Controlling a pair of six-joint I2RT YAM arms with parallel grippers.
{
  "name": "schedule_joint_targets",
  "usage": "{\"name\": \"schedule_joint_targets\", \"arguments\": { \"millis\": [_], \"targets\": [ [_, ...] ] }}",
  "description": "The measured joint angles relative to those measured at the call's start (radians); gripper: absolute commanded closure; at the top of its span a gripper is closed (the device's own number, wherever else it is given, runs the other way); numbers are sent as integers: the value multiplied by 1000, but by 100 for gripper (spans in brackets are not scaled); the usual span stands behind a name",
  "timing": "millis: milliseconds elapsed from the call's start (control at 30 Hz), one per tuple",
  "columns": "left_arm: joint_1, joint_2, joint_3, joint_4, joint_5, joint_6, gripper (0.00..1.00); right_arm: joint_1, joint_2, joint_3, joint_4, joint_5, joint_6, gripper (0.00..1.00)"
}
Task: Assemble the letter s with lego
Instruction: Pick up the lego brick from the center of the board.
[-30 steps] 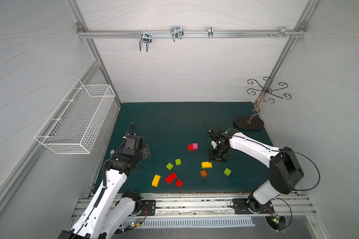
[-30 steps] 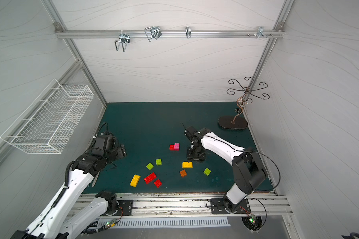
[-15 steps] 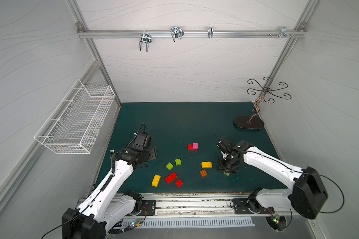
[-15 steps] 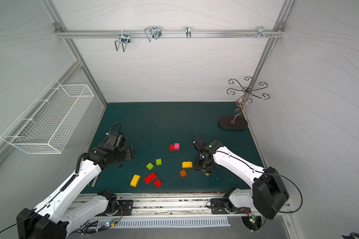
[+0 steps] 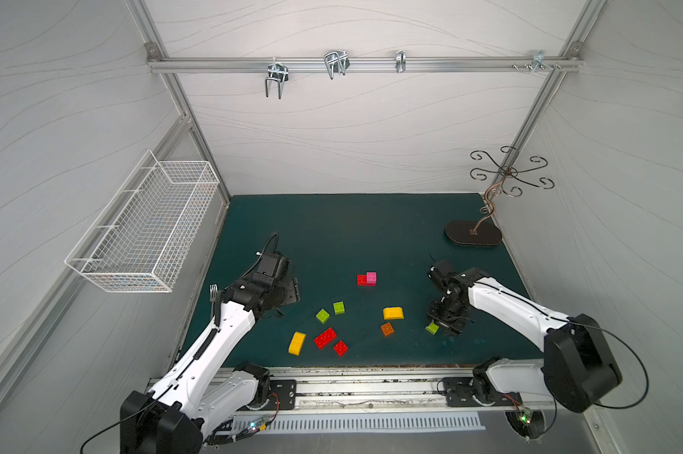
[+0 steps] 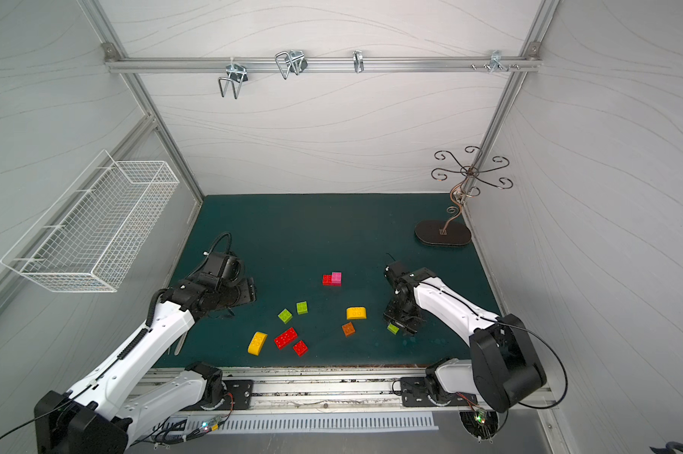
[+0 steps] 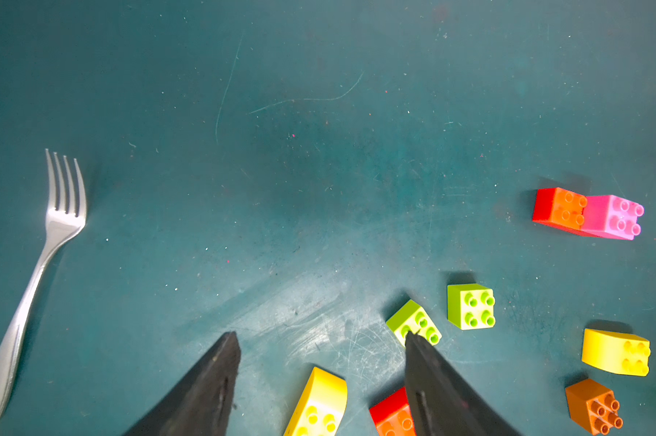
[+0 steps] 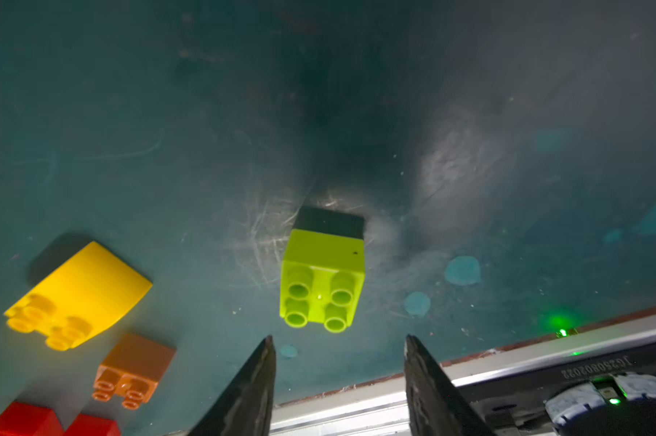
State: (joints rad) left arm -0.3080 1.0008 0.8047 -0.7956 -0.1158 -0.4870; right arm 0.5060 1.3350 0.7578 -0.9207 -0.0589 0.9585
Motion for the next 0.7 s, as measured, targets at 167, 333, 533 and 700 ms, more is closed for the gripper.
{"name": "schedule_joint_targets", "arguments": {
  "millis": [167, 333, 533, 700],
  "targets": [
    [0, 0, 0, 0, 2, 0, 28, -3, 54, -5, 36, -1, 6, 50],
    [0, 0, 0, 0, 4, 0, 28, -4, 91, -5, 63, 7, 6, 50],
    [0, 0, 0, 0, 5, 0, 28, -5, 124, 1, 76, 27, -5, 58],
    [0, 0, 0, 0, 11, 0, 28, 0, 125, 31, 70, 47, -33, 79]
  ]
}}
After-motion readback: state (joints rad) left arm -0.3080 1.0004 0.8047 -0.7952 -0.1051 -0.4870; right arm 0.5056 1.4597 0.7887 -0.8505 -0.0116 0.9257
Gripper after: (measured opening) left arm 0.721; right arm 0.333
